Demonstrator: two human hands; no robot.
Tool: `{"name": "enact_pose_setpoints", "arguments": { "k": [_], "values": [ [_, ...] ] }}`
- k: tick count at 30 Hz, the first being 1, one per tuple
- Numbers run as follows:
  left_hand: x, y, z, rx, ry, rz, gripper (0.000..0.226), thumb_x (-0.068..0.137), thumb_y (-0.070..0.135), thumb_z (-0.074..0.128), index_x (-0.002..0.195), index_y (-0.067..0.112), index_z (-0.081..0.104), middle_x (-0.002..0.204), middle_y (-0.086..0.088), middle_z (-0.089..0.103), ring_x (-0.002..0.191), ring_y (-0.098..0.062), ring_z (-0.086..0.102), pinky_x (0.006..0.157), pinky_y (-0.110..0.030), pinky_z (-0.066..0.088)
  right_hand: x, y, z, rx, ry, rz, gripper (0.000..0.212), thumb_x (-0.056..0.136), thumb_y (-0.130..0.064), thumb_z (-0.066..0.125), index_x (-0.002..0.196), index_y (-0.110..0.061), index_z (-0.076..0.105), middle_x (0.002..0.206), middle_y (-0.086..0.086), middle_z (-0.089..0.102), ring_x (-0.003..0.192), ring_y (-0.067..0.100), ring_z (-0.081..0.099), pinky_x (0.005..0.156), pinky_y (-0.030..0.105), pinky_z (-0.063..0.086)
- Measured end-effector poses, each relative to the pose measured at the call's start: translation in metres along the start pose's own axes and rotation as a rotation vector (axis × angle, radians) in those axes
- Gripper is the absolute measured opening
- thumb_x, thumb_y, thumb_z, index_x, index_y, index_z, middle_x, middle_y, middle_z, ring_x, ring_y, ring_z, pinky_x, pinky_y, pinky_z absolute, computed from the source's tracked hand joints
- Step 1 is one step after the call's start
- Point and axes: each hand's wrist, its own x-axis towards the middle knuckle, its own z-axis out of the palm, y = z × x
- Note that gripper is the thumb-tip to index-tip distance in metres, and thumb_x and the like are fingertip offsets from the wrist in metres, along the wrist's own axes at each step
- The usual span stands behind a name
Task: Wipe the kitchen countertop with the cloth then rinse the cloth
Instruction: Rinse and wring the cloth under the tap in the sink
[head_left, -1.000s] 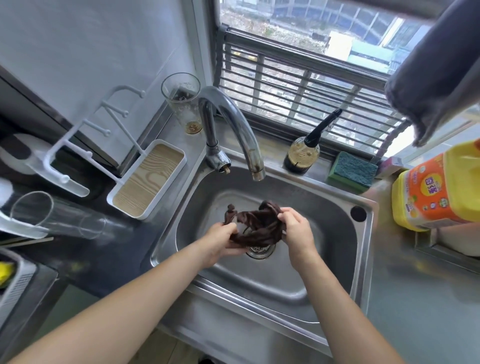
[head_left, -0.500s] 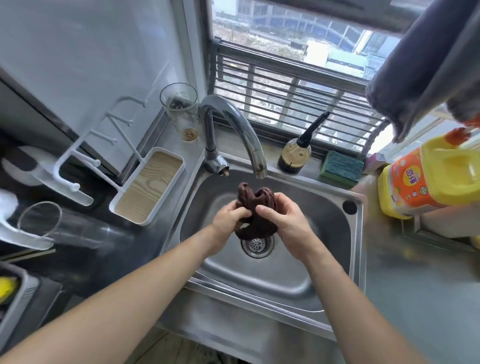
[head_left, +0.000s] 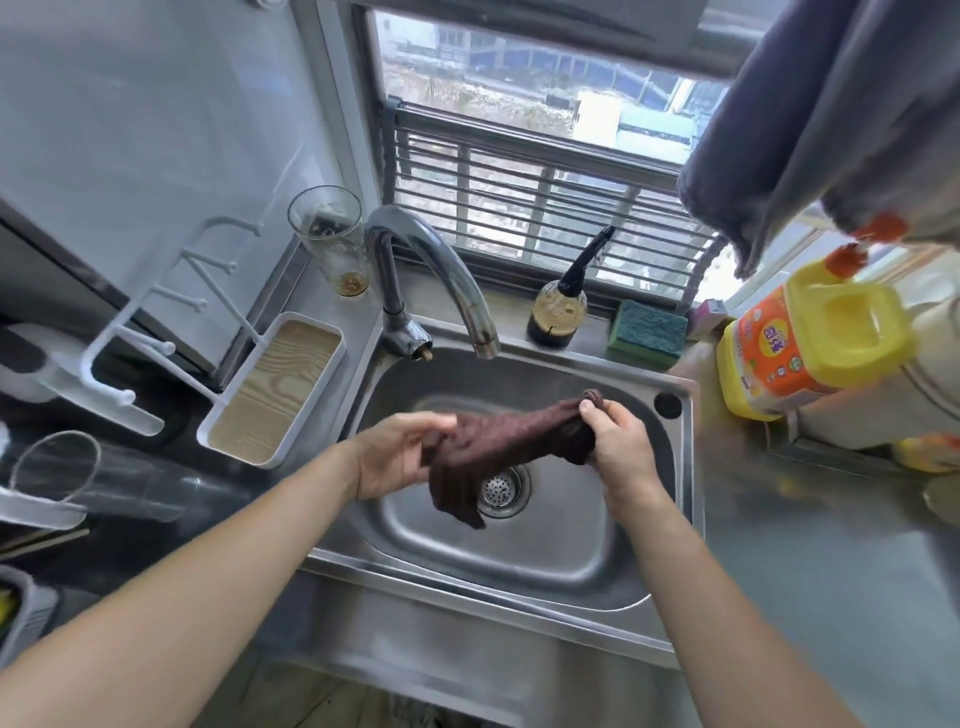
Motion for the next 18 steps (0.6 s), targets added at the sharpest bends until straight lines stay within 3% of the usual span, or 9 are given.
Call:
{"name": "enact_pose_setpoints", "arguments": {
  "k": [2, 5, 7, 9, 12, 15, 18],
  "values": [
    [-0.002, -0.001, -0.003, 0.173, -0.085, -0.146, 0.043, 0.091, 0.014, 0.064, 0.132, 0.002, 0.059, 0.12, -0.018, 0.07, 0.104, -0.025, 0.07, 0.086, -0.033, 0.061, 0.005, 0.0, -0.005, -0.016, -0.028, 0.013, 0.012, 0.097, -0.014, 0.063, 0.086, -0.015, 0.067, 0.079, 0.004, 0.067, 0.078, 0.021, 0.064, 0.065, 0.035, 0.055],
    [0.003, -0.003, -0.008, 0.343, 0.054, -0.242, 0.033, 0.096, 0.006, 0.056, 0.129, 0.001, 0.057, 0.112, -0.022, 0.071, 0.101, -0.032, 0.072, 0.098, -0.05, 0.056, 0.01, 0.002, -0.012, -0.086, -0.028, -0.017, 0.013, 0.095, -0.02, 0.066, 0.083, -0.015, 0.069, 0.075, 0.001, 0.065, 0.074, 0.018, 0.061, 0.064, 0.033, 0.052],
    [0.005, -0.002, -0.013, 0.394, 0.123, -0.22, 0.035, 0.097, 0.008, 0.055, 0.131, 0.002, 0.054, 0.117, -0.023, 0.071, 0.106, -0.038, 0.071, 0.099, -0.056, 0.054, 0.013, 0.002, -0.019, -0.109, 0.038, -0.028, 0.021, 0.096, -0.027, 0.065, 0.079, -0.015, 0.069, 0.074, 0.002, 0.064, 0.07, 0.017, 0.06, 0.059, 0.028, 0.05],
    [0.006, -0.001, -0.019, 0.301, 0.169, -0.136, 0.039, 0.096, 0.013, 0.062, 0.134, 0.005, 0.054, 0.12, -0.019, 0.072, 0.111, -0.037, 0.07, 0.103, -0.054, 0.051, 0.018, 0.003, -0.027, -0.149, 0.07, -0.011, 0.026, 0.098, -0.03, 0.063, 0.078, -0.015, 0.068, 0.074, 0.003, 0.064, 0.07, 0.017, 0.06, 0.053, 0.025, 0.05],
    [0.002, -0.002, -0.018, 0.136, 0.194, 0.0, 0.048, 0.091, 0.014, 0.071, 0.135, 0.013, 0.053, 0.126, -0.012, 0.07, 0.117, -0.032, 0.067, 0.106, -0.047, 0.051, 0.027, 0.011, -0.033, -0.223, 0.071, -0.001, 0.031, 0.098, -0.036, 0.06, 0.079, -0.012, 0.069, 0.078, 0.004, 0.068, 0.078, 0.021, 0.064, 0.069, 0.038, 0.056],
    [0.006, -0.009, -0.011, 0.098, 0.362, 0.119, 0.047, 0.088, -0.005, 0.068, 0.129, 0.008, 0.049, 0.133, -0.019, 0.062, 0.113, -0.032, 0.067, 0.089, -0.037, 0.061, 0.031, 0.019, -0.034, -0.369, 0.096, -0.07, 0.035, 0.096, -0.043, 0.053, 0.08, -0.017, 0.069, 0.076, -0.004, 0.069, 0.08, 0.022, 0.063, 0.079, 0.04, 0.051],
    [0.013, -0.014, -0.013, 0.145, 0.558, 0.154, 0.054, 0.089, -0.003, 0.07, 0.135, 0.009, 0.042, 0.125, -0.018, 0.059, 0.1, -0.025, 0.067, 0.065, -0.027, 0.063, 0.03, 0.019, -0.034, -0.433, 0.189, -0.101, 0.03, 0.1, -0.039, 0.054, 0.086, -0.018, 0.071, 0.086, 0.0, 0.074, 0.089, 0.026, 0.066, 0.087, 0.04, 0.052]
  ]
}}
